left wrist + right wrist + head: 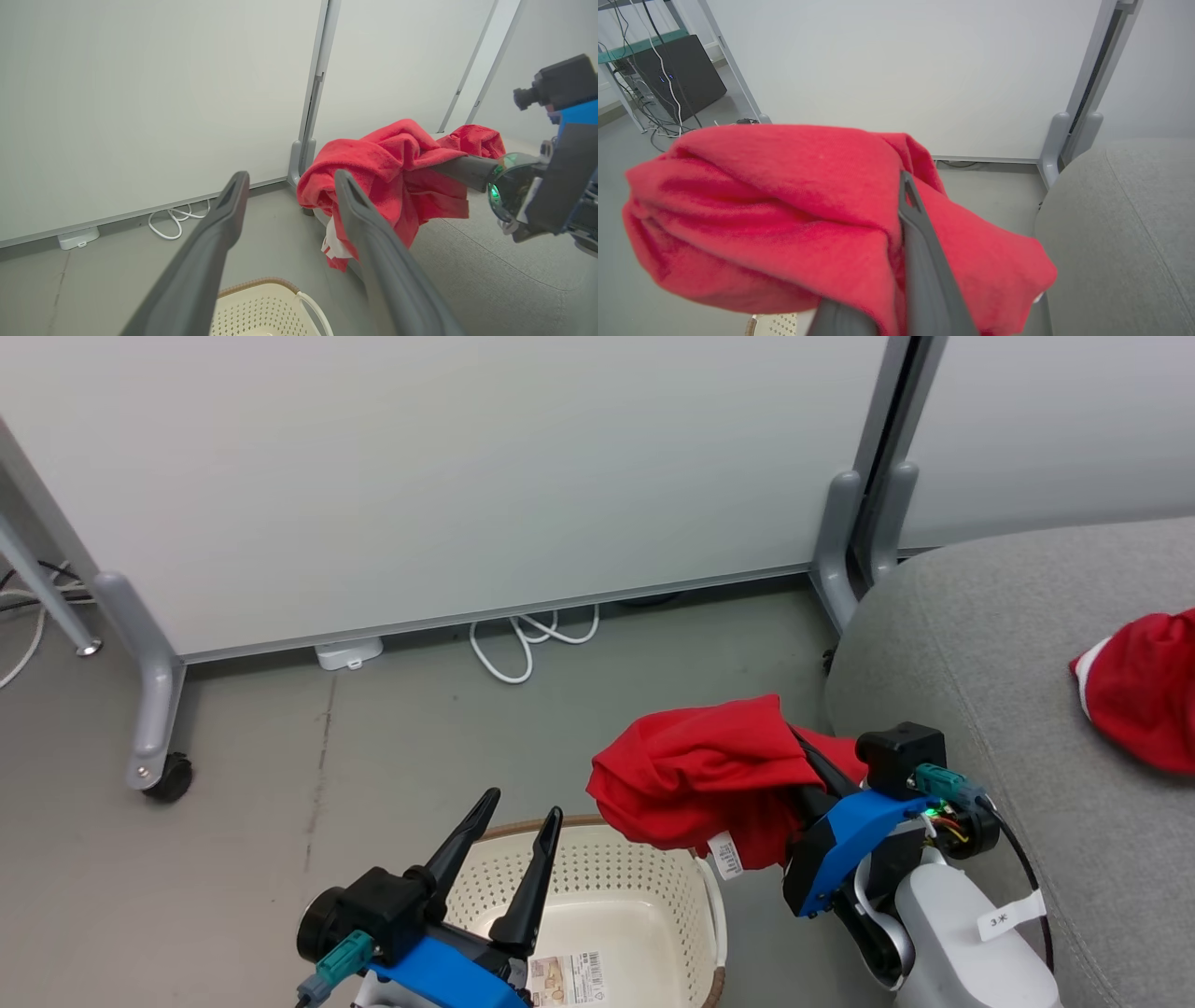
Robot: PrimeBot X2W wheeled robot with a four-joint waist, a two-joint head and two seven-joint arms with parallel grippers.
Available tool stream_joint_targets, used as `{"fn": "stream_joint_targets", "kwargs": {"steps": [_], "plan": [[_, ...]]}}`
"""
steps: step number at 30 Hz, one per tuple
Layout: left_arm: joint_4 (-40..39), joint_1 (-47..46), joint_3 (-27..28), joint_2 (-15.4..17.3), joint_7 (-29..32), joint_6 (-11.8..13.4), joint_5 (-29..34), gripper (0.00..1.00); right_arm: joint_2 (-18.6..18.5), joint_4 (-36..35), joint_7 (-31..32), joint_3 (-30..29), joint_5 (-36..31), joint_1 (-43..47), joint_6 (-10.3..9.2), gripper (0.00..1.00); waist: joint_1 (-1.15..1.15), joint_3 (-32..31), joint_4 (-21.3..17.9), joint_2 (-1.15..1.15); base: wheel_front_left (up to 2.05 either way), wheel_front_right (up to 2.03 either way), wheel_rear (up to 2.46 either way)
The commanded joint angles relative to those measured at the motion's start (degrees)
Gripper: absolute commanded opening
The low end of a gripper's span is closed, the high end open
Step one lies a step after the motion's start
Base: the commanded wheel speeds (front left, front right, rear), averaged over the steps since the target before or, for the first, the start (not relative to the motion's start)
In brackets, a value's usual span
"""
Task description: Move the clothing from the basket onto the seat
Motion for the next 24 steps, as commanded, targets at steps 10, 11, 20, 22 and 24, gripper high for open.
{"fn": "stream_joint_targets", "kwargs": {"steps": [10, 11, 20, 22, 24], "plan": [[-1.33, -1.18, 0.34, 0.32, -0.17, -0.06, 0.35, 1.00, -0.06, -0.48, 0.05, -0.32, 0.05, -0.44, 0.01, 0.00, 0.00, 1.81, -9.38, 0.00, 0.00, 0.00, 0.00], [-1.32, -1.31, 0.07, 0.35, -0.17, -0.06, 0.41, 1.00, -0.06, -0.52, -0.09, -0.69, -0.01, -0.34, 0.01, 0.00, 0.00, 1.93, -10.20, 0.00, 0.00, 0.00, 0.00], [-1.62, -1.81, 0.24, 0.94, -0.17, -0.07, 0.75, 1.00, -0.04, -0.77, -0.76, -0.90, 0.48, 0.07, 0.01, 0.00, 0.00, 3.61, -18.55, 0.00, 0.00, 0.00, 0.00], [-1.73, -1.77, 0.20, 1.14, -0.17, -0.07, 0.72, 1.00, -0.05, -0.90, -0.95, -0.85, 0.75, 0.15, 0.01, 0.00, 0.00, 3.92, -20.38, 0.00, 0.00, 0.00, 0.00], [-1.86, -1.71, 0.30, 1.23, -0.17, -0.07, 0.83, 1.00, -0.06, -0.88, -1.12, -0.75, 0.86, 0.22, 0.01, 0.00, 0.00, 4.18, -22.16, 0.00, 0.00, 0.00, 0.00]]}}
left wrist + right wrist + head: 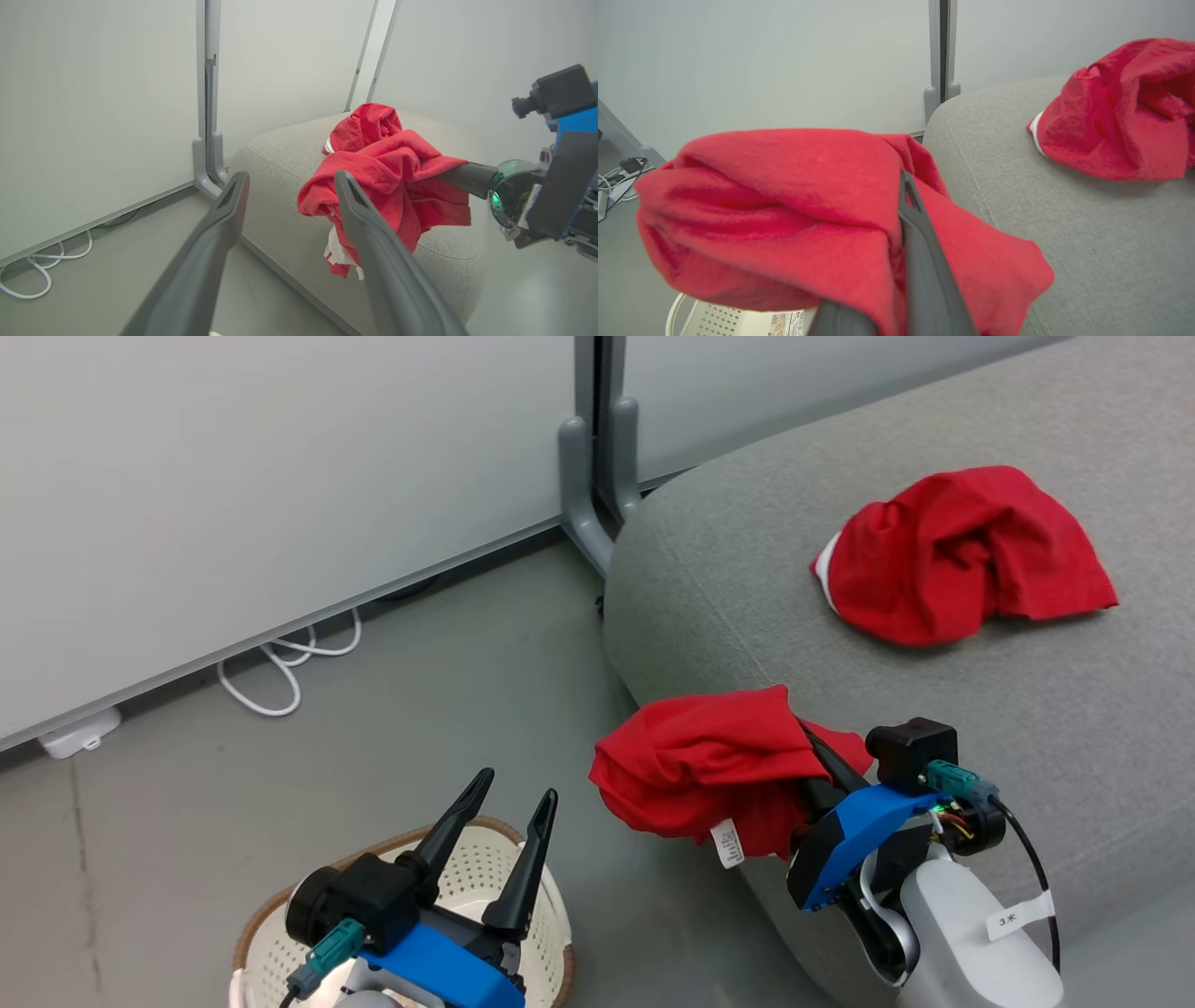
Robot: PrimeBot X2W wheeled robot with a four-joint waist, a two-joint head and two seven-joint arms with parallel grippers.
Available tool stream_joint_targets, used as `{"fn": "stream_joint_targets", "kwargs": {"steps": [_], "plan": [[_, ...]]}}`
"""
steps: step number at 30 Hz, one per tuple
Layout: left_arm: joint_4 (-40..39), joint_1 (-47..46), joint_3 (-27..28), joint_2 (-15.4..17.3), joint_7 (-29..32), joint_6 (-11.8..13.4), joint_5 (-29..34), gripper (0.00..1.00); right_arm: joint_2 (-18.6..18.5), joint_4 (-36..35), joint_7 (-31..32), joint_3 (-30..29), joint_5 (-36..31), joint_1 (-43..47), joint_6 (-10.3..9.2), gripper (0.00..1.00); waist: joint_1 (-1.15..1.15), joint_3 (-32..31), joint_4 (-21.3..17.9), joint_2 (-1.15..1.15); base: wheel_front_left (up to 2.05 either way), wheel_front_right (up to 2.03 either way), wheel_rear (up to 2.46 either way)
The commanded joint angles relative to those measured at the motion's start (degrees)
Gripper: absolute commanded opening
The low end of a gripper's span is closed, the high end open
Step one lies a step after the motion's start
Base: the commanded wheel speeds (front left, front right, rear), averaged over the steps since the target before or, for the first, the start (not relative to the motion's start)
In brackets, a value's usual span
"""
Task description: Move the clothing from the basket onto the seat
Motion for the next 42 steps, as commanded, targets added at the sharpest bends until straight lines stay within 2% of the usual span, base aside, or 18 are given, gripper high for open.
{"fn": "stream_joint_targets", "kwargs": {"steps": [1, 8, 13, 23, 30, 35, 42], "plan": [[-0.29, -0.48, 0.29, 0.19, -0.17, -0.06, 0.29, 1.00, -0.02, -0.19, -0.40, 0.08, 0.27, 0.32, 0.01, 0.00, 0.00, 0.83, -3.23, 0.00, 0.00, 0.00, 0.00], [-0.44, -0.80, -0.35, 0.54, -0.17, -0.06, 0.50, 1.00, -0.02, -0.08, -0.86, 0.31, 0.56, 0.62, 0.01, 0.00, 0.00, 1.48, -8.41, 0.00, 0.00, 0.00, 0.00], [-0.10, -0.97, -0.78, 0.67, -0.17, -0.06, 0.36, 1.00, -0.01, 0.00, -1.05, 0.25, 0.56, 0.89, 0.01, 0.00, 0.00, 1.64, -9.97, 0.00, 0.00, 0.00, 0.00], [-0.06, -1.24, -1.26, 0.79, -0.17, -0.06, 0.12, 1.00, -0.02, -0.28, -1.50, -0.67, 0.21, 0.24, 0.01, 0.00, 0.00, 2.09, -9.95, 0.00, 0.00, 0.00, 0.00], [-0.35, -1.86, -1.07, 1.39, -0.17, -0.06, 0.66, 1.00, -0.15, -1.54, -0.08, -4.57, -0.24, -4.57, 0.01, 0.00, 0.00, 3.79, -8.62, 0.00, 0.00, 0.00, 0.00], [-1.03, -2.65, -1.29, 2.05, -0.17, -0.06, 1.15, 1.00, -2.95, -5.15, 3.66, -7.62, -0.80, -10.01, 0.01, 0.00, 0.00, 6.11, -6.93, 0.00, 0.00, 0.00, 0.00], [-2.74, -4.97, -1.55, 4.03, -0.17, -0.06, 2.26, 1.00, -11.17, -14.28, 10.97, -13.29, -0.67, -17.89, 0.01, 0.00, 0.00, 11.63, -3.95, 0.00, 0.00, 0.00, 0.00]]}}
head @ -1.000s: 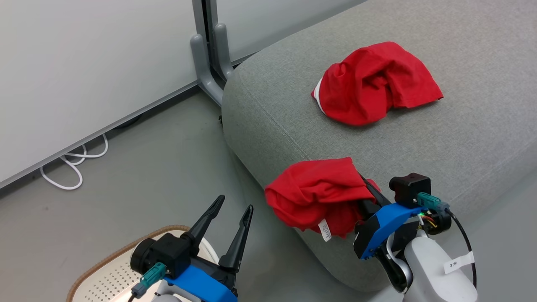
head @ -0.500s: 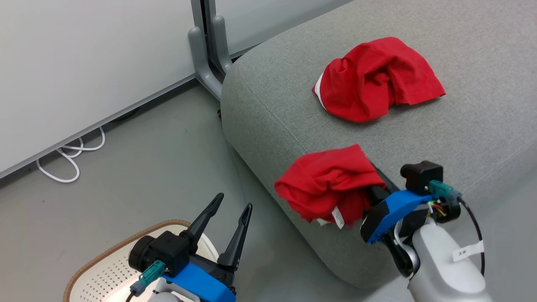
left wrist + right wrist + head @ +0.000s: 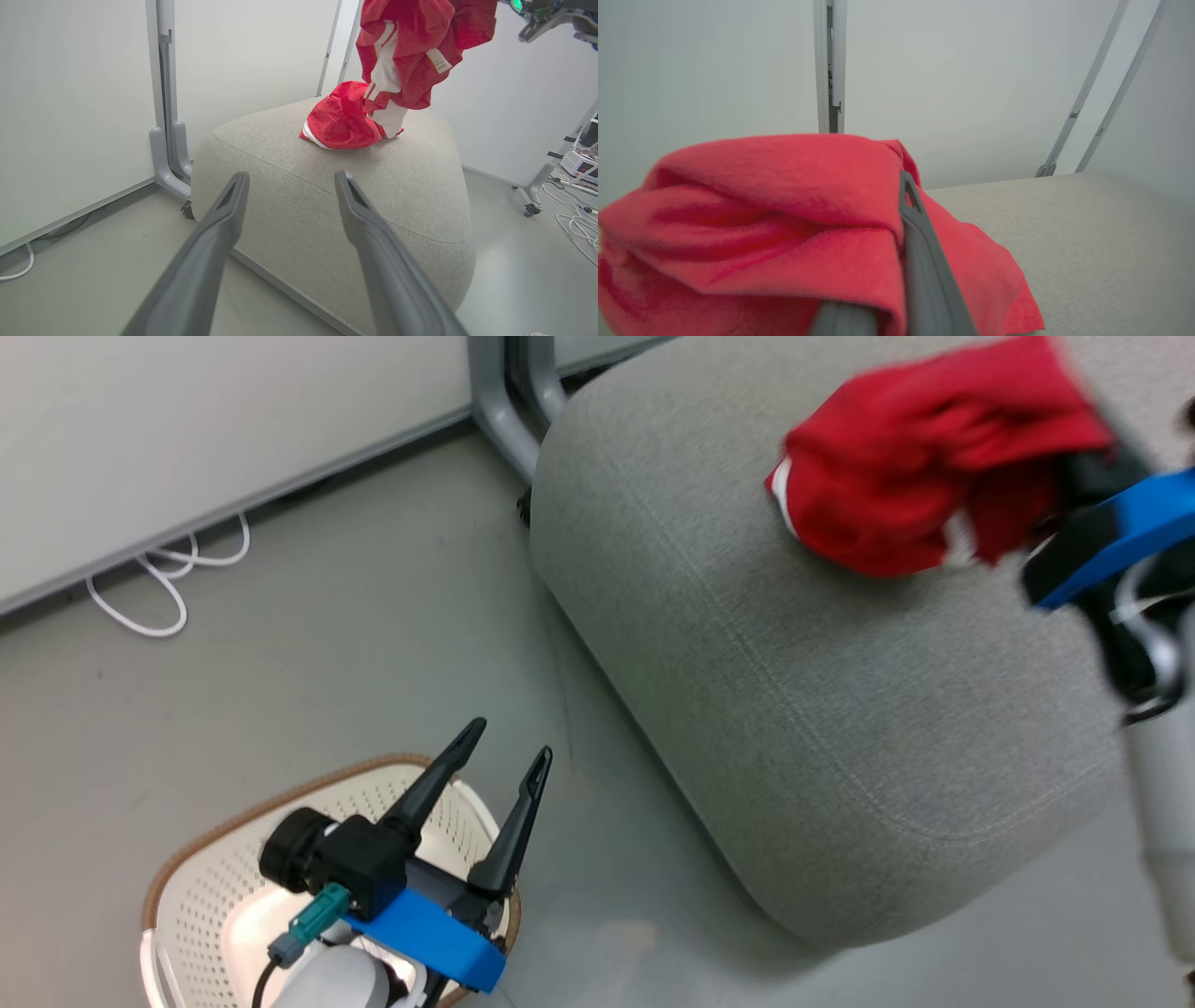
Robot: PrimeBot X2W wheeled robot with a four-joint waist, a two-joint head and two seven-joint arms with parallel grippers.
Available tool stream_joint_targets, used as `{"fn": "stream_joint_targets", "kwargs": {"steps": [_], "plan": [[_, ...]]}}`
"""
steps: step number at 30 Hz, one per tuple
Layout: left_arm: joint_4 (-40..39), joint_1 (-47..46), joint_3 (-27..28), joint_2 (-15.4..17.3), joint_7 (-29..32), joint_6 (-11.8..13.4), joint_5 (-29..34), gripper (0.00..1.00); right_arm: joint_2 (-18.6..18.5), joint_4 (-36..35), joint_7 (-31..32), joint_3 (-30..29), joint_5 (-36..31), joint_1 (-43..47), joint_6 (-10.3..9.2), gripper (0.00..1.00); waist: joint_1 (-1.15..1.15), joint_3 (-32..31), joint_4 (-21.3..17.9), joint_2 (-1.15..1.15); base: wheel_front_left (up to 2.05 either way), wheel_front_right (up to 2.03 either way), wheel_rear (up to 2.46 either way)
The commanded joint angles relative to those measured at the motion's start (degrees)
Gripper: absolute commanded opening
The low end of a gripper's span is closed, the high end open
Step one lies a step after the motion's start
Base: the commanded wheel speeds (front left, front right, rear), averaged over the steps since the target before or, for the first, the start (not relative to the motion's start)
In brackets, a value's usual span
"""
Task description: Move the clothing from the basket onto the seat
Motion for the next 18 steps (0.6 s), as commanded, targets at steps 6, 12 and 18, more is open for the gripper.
{"fn": "stream_joint_targets", "kwargs": {"steps": [6, 12, 18], "plan": [[-2.79, -4.41, 0.07, 2.56, -0.15, -0.06, 1.01, 1.00, -6.26, -3.05, 1.63, -8.11, 0.98, -6.97, 0.01, 0.00, -0.01, 8.99, 3.74, 0.00, 0.00, 0.00, 0.00], [-6.74, -6.66, -0.70, 4.46, -0.08, -0.06, 1.93, 1.00, -9.32, 0.97, -1.92, -19.13, 1.10, -12.68, 0.01, 0.00, -0.01, 15.29, 6.02, 0.00, 0.00, 0.00, 0.00], [-11.85, -7.48, -0.43, 6.69, 1.08, 0.86, 3.53, 1.00, -10.03, 8.43, -5.68, -25.27, -0.05, -14.74, 0.01, 0.00, -0.01, 21.15, 7.36, 0.00, 0.00, 0.00, 0.00]]}}
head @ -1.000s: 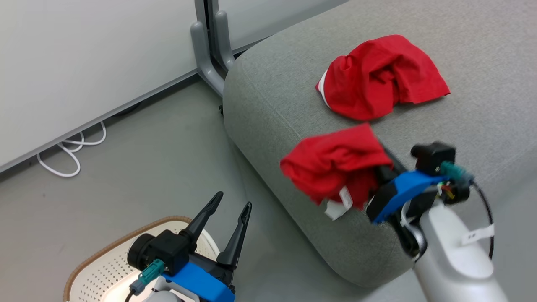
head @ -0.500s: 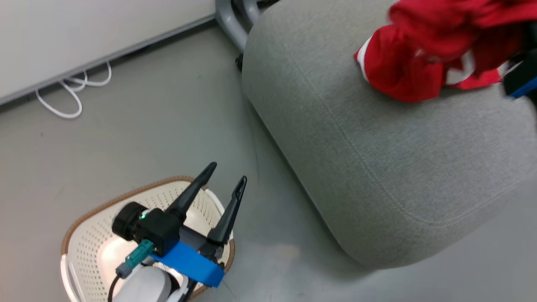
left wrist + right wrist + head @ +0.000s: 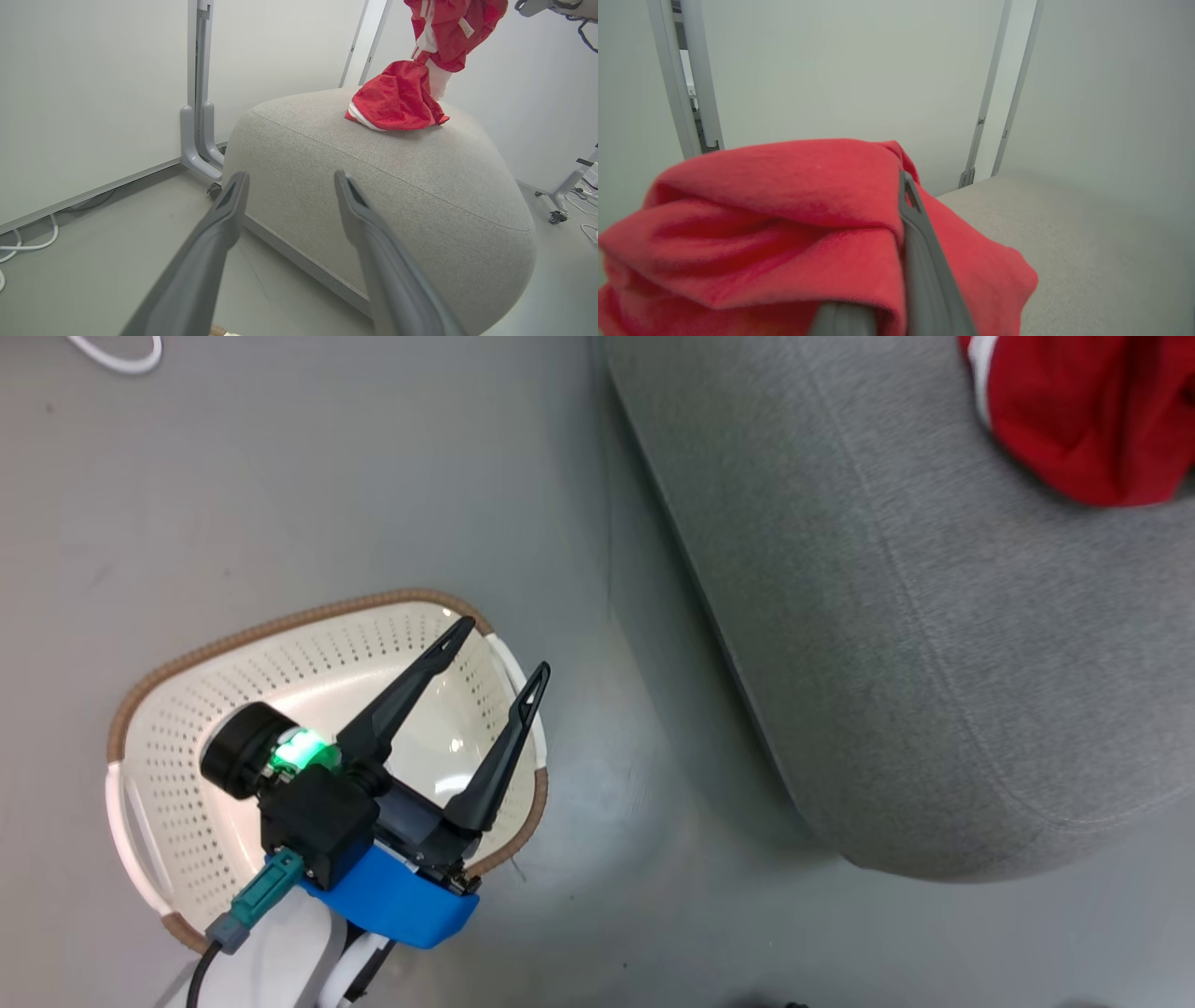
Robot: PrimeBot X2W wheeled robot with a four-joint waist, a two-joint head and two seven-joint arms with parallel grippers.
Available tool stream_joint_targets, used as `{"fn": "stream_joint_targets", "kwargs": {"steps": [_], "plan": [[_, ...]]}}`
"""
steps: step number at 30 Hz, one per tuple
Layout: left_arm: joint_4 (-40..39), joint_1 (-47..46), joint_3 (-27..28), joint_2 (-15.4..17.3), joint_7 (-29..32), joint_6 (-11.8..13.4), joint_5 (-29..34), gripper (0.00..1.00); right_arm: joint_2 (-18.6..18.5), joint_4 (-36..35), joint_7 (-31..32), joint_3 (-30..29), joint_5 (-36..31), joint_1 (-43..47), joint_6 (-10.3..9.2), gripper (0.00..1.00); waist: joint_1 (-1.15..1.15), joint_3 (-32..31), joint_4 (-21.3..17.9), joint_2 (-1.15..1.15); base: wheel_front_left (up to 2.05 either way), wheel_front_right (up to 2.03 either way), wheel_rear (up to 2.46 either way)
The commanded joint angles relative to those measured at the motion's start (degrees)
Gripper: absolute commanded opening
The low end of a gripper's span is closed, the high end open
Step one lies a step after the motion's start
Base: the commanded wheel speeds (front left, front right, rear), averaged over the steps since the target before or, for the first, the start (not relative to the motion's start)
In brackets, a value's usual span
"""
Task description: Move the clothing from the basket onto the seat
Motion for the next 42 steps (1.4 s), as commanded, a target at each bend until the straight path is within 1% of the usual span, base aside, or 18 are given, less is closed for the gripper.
{"fn": "stream_joint_targets", "kwargs": {"steps": [1, 6, 8, 9, 14, 15, 16, 17, 18, 26, 30, 34, 41, 42], "plan": [[-0.96, -1.50, 0.32, 0.56, 0.23, 0.44, 0.44, 1.00, 0.37, 1.30, -1.08, -0.73, -0.49, -0.99, 0.01, 0.00, -0.01, 3.74, 1.37, 0.00, 0.00, 0.00, 0.00], [-4.38, -2.38, 0.47, 1.65, 1.06, 1.09, 1.68, 1.00, 2.11, 8.30, -5.34, -2.72, -3.63, 0.06, 0.01, 0.00, -0.01, 7.27, 1.96, 0.00, 0.00, 0.00, 0.00], [-4.99, -1.83, 0.19, 1.48, 0.89, 1.33, 1.93, 1.00, 2.01, 11.54, -6.38, -2.86, -5.12, 1.31, 0.01, 0.00, -0.01, 7.28, 2.22, 0.00, 0.00, 0.00, 0.00], [-5.20, -1.21, -0.10, 1.35, 0.78, 1.59, 1.93, 1.00, 1.75, 14.52, -7.30, -3.64, -6.26, 1.56, 0.01, 0.00, -0.01, 7.28, 2.46, 0.00, 0.00, 0.00, 0.00], [-4.54, -0.90, -0.02, 1.60, 0.69, 1.71, 1.36, 1.00, 1.55, 19.79, -9.54, -4.24, -7.36, 0.39, 0.01, 0.00, -0.01, 6.75, 2.91, 0.00, 0.00, 0.00, 0.00], [-4.38, -0.92, -0.05, 1.51, 0.65, 1.71, 1.18, 1.00, 1.37, 20.59, -9.87, -4.18, -7.58, 0.19, 0.01, 0.16, -0.01, 6.49, 3.05, 0.00, 0.00, 0.00, 0.00], [-4.24, -0.97, -0.11, 1.38, 0.59, 1.73, 1.02, 1.00, 1.08, 21.39, -10.15, -4.08, -7.71, 0.03, 0.01, 0.47, -0.01, 6.19, 3.21, 0.00, 0.00, 0.00, 0.00], [-4.08, -1.03, -0.19, 1.24, 0.53, 1.73, 1.00, 1.00, 0.86, 22.06, -10.40, -3.99, -7.90, -0.10, 0.01, 0.87, -0.01, 5.93, 3.36, 0.00, 0.00, 0.00, 0.00], [-3.88, -1.12, -0.30, 1.10, 0.50, 1.65, 0.91, 1.00, 0.72, 22.74, -10.55, -3.91, -8.07, -0.22, 0.01, 1.00, -0.01, 5.67, 3.51, 0.00, 0.00, 0.00, 0.00], [-2.69, -1.61, -0.57, 0.36, -0.01, 1.49, 0.22, 1.00, 0.33, 26.39, -11.37, -3.63, -9.07, -1.35, 0.01, 1.00, -0.01, 3.87, 4.32, 0.00, 0.00, 0.00, 0.00], [-1.87, -1.66, -0.51, 0.00, -0.27, 1.43, -0.07, 1.00, 0.41, 27.46, -11.78, -2.21, -10.13, -1.35, 0.01, 1.00, -0.01, 2.94, 4.43, 0.00, 0.00, 0.00, 0.00], [-0.67, -1.63, -0.84, -1.08, -0.76, 1.25, -0.73, 1.00, 0.47, 28.43, -12.20, -1.04, -10.68, -0.08, 0.01, 1.00, -0.01, 1.19, 5.04, 0.00, 0.00, 0.00, 0.00], [2.97, -0.41, -0.67, -4.22, -1.19, 0.50, -2.05, 1.00, -0.58, 29.55, -12.62, 1.15, -11.62, 4.76, 0.01, 1.00, -0.01, -4.64, 7.78, 0.00, 0.00, 0.00, 0.00], [2.97, -0.41, -0.67, -4.22, -1.19, 0.50, -2.05, 1.00, -0.58, 29.55, -12.62, 1.15, -11.62, 4.76, 0.01, 1.00, -0.01, -4.64, 7.78, 0.00, 0.00, 0.00, 0.00]]}}
